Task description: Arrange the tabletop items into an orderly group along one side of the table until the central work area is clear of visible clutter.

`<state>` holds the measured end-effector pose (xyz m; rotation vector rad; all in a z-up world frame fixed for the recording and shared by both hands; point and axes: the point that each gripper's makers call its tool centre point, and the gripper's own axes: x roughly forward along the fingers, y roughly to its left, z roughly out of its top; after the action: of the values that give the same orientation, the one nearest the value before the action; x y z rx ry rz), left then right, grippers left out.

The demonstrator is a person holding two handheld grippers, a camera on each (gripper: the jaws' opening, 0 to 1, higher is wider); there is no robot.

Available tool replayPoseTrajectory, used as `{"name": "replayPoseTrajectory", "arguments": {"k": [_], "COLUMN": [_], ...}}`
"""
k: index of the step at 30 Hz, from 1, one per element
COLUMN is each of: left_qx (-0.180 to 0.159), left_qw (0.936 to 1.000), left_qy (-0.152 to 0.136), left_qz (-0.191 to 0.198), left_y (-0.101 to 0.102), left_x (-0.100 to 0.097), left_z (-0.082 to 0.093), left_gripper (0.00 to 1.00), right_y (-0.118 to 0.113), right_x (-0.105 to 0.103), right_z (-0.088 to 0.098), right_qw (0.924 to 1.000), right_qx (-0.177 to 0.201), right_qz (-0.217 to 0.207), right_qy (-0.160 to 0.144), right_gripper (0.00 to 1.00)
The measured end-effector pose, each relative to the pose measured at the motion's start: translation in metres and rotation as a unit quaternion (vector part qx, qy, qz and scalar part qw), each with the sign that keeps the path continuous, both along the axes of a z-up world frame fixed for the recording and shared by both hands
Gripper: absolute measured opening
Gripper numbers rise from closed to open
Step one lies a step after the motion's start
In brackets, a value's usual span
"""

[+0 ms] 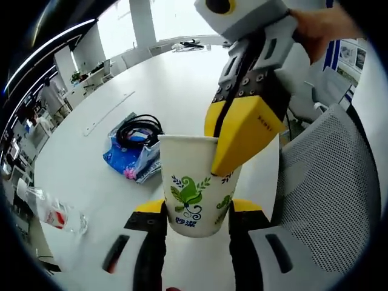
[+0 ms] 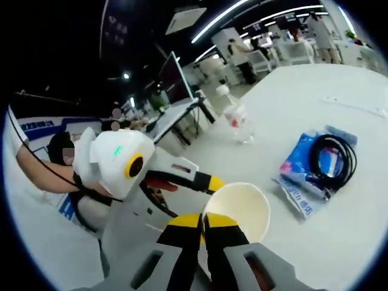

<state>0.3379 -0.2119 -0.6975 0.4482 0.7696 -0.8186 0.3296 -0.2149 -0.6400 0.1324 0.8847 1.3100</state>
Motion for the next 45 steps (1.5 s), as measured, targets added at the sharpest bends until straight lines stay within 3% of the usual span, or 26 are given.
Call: {"name": "replayPoseTrajectory", "arguments": {"k": [6, 10, 13, 20, 23, 37, 45], "left_qx": [0.007, -0.017, -0.039, -0.058, -0.067, -0.086, -0.104], "left_qw": [0.9999, 0.998, 0.9941, 0.9839, 0.9805, 0.9679, 0.954], "left_qy": [-0.001, 0.001, 0.001, -0.009, -0.007, -0.004, -0.014], "left_qz": [0.015, 0.062, 0.101, 0.169, 0.185, 0.236, 0.281], "left_y": [0.005, 0.012, 0.019, 0.034, 0.037, 0.054, 0.076], "left_x": [0.002, 0.004, 0.007, 0.007, 0.003, -0.027, -0.028], "left_z": [-0.002, 0.0, 0.001, 0.003, 0.003, -0.002, 0.003], "left_gripper": [0.34, 0.33, 0.33, 0.32, 0.32, 0.32, 0.34], "right_y": [-0.004, -0.006, -0.006, -0.005, -0.002, 0.032, 0.055], "right_x": [0.01, 0.017, 0.022, 0.037, 0.043, 0.065, 0.074], "right_z": [-0.003, -0.005, -0.004, -0.004, -0.003, 0.004, 0.0], "right_qw": [0.9998, 0.9996, 0.9995, 0.999, 0.9988, 0.998, 0.9965], "right_qx": [-0.013, -0.017, -0.02, -0.025, -0.027, -0.04, -0.056], "right_qz": [-0.013, -0.019, -0.02, -0.03, -0.031, -0.001, 0.023], "right_qy": [-0.009, -0.013, -0.017, -0.022, -0.026, -0.05, -0.058], "right_gripper": [0.0, 0.0, 0.0, 0.0, 0.0, 0.0, 0.0]}}
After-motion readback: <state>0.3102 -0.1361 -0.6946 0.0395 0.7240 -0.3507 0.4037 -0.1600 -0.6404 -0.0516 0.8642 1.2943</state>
